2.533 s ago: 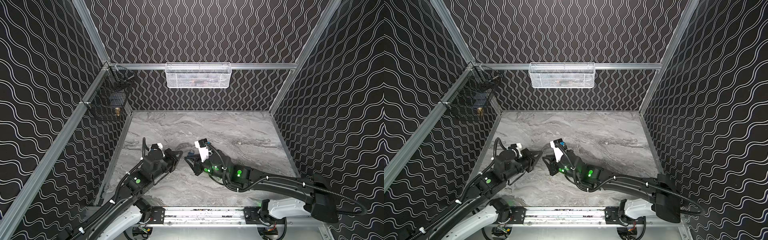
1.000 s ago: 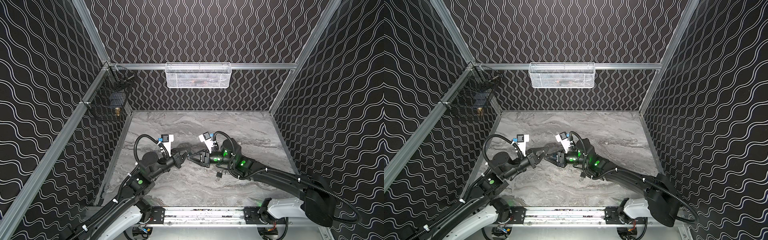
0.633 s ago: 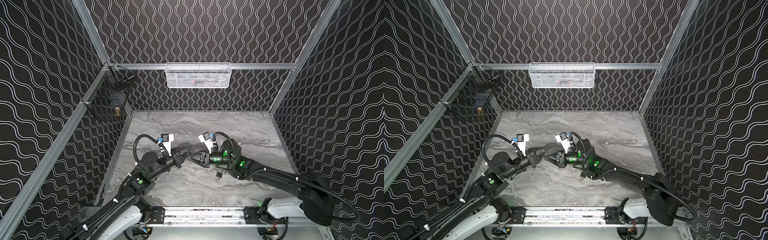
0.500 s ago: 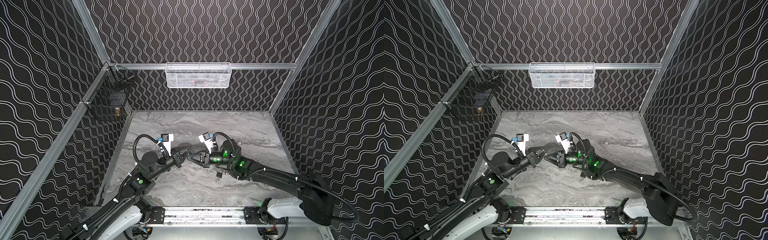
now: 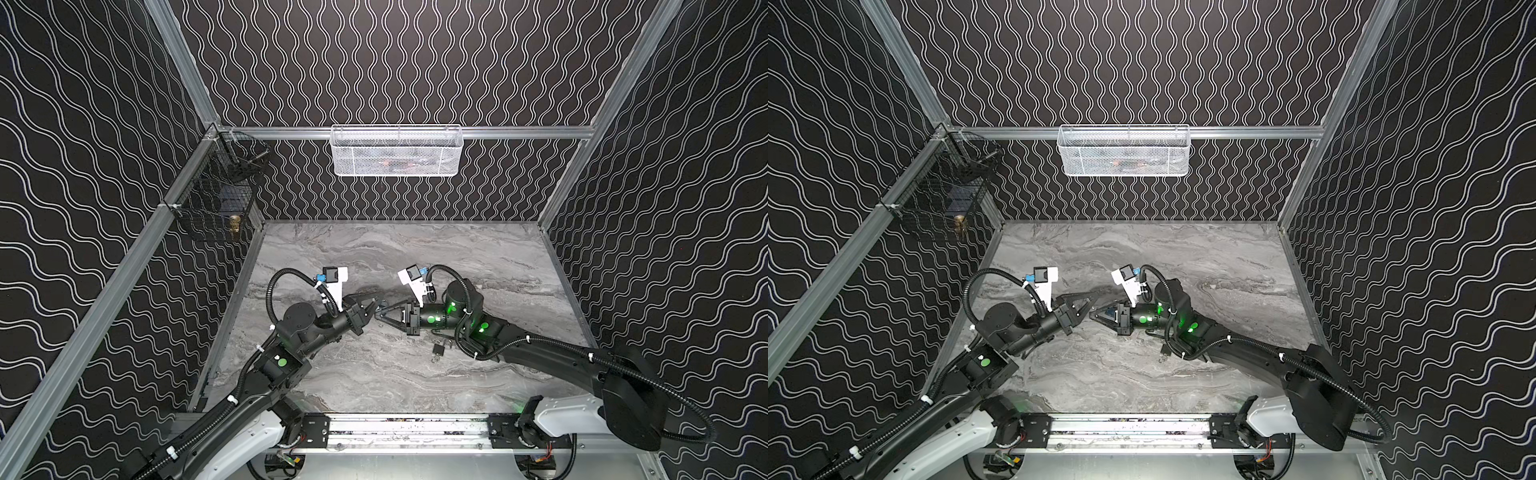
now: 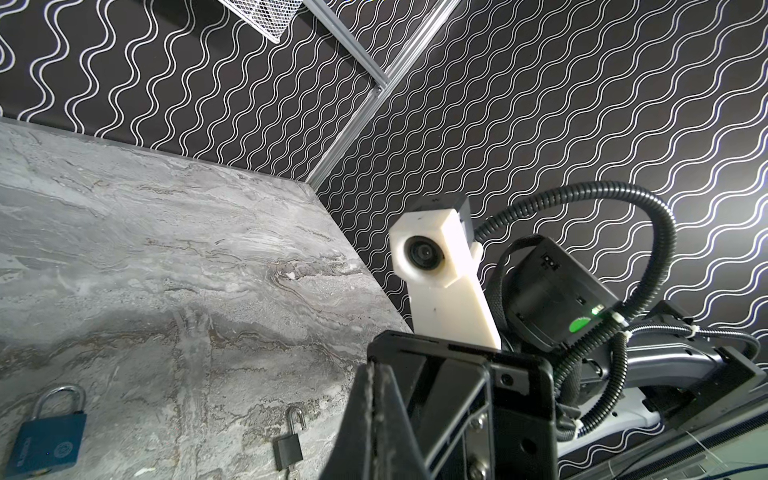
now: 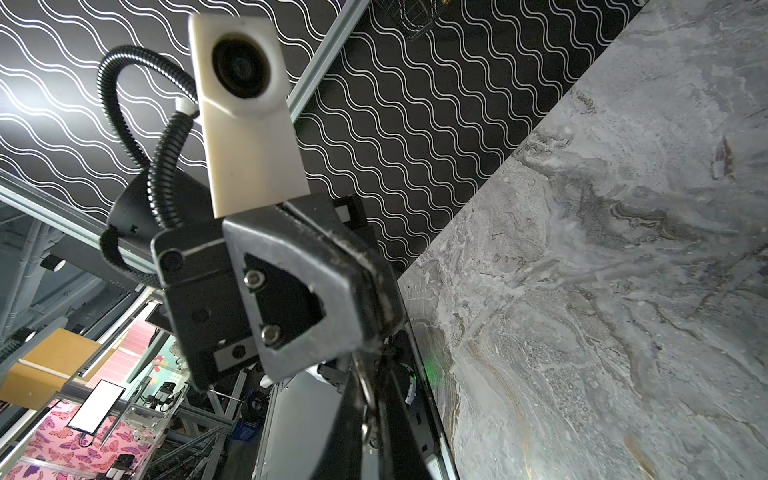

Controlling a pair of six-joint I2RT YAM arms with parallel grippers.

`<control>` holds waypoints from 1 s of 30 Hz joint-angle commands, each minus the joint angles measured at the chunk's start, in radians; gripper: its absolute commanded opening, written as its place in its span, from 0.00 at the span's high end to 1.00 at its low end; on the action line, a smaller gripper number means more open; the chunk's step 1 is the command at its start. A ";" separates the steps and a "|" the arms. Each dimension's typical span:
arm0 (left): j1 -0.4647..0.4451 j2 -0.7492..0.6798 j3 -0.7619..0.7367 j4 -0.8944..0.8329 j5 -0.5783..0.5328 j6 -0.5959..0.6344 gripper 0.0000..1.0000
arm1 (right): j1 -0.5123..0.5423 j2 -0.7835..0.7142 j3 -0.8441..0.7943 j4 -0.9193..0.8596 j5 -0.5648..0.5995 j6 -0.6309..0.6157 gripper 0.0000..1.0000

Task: Unlock with the key

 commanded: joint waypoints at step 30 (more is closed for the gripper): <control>0.000 0.236 0.391 -0.713 -0.278 0.160 0.27 | -0.012 -0.345 -0.153 -0.545 0.271 -0.109 1.00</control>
